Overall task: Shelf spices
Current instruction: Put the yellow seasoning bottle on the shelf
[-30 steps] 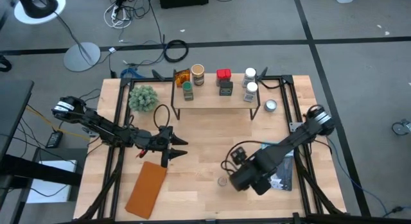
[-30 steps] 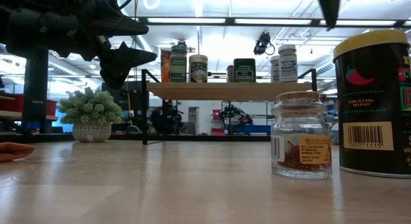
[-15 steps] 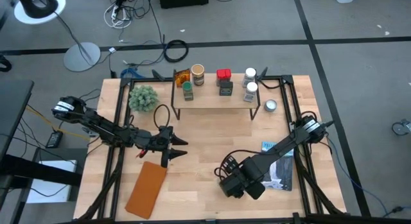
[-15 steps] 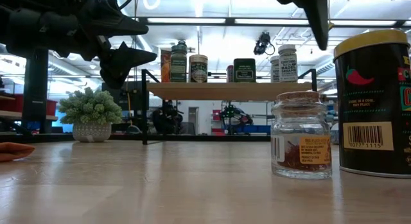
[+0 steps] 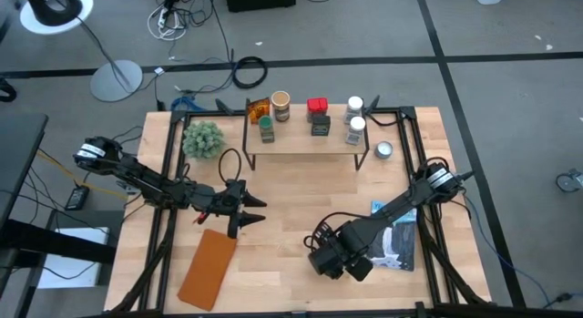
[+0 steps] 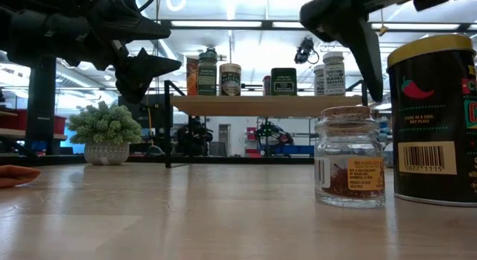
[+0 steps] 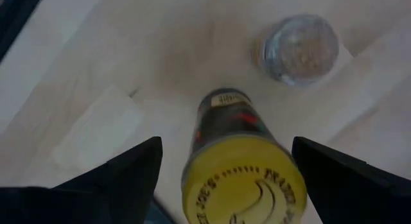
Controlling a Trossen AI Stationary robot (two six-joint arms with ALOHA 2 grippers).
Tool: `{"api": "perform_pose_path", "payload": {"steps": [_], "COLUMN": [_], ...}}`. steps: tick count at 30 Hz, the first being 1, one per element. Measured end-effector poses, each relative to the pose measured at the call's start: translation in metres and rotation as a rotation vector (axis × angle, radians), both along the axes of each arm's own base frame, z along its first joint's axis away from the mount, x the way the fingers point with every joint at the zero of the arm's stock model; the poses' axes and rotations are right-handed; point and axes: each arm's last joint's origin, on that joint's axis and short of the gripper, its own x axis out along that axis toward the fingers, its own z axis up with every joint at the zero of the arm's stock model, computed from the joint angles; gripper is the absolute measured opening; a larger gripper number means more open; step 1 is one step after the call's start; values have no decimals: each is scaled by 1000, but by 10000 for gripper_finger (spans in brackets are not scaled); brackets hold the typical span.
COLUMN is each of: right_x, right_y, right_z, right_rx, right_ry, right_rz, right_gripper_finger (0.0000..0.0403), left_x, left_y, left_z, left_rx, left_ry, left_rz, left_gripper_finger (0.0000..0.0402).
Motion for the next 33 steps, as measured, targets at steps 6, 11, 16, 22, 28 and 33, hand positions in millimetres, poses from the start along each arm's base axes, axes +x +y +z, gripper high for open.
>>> {"api": "perform_pose_path", "payload": {"steps": [6, 11, 16, 22, 28, 33], "right_x": [3, 3, 4, 4, 0, -3], "right_y": [-5, -10, -13, -14, -23, -47], "right_z": [-11, -17, -17, -17, 2, 37], "right_rx": [51, 55, 73, 71, 46, 9], "right_ry": [11, 33, 39, 40, -11, -100], "right_rz": [0, -9, -17, -20, -37, -97], "right_gripper_finger": [327, 273, 225, 224, 232, 221], "left_x": [0, 0, 0, 0, 0, 0], "left_y": [0, 0, 0, 0, 0, 0], "left_z": [0, 0, 0, 0, 0, 0], "left_rx": [0, 0, 0, 0, 0, 0], "left_ry": [0, 0, 0, 0, 0, 0], "left_rz": [-1, -2, -3, -3, -3, -3], "left_gripper_finger": [236, 236, 236, 236, 236, 236]}}
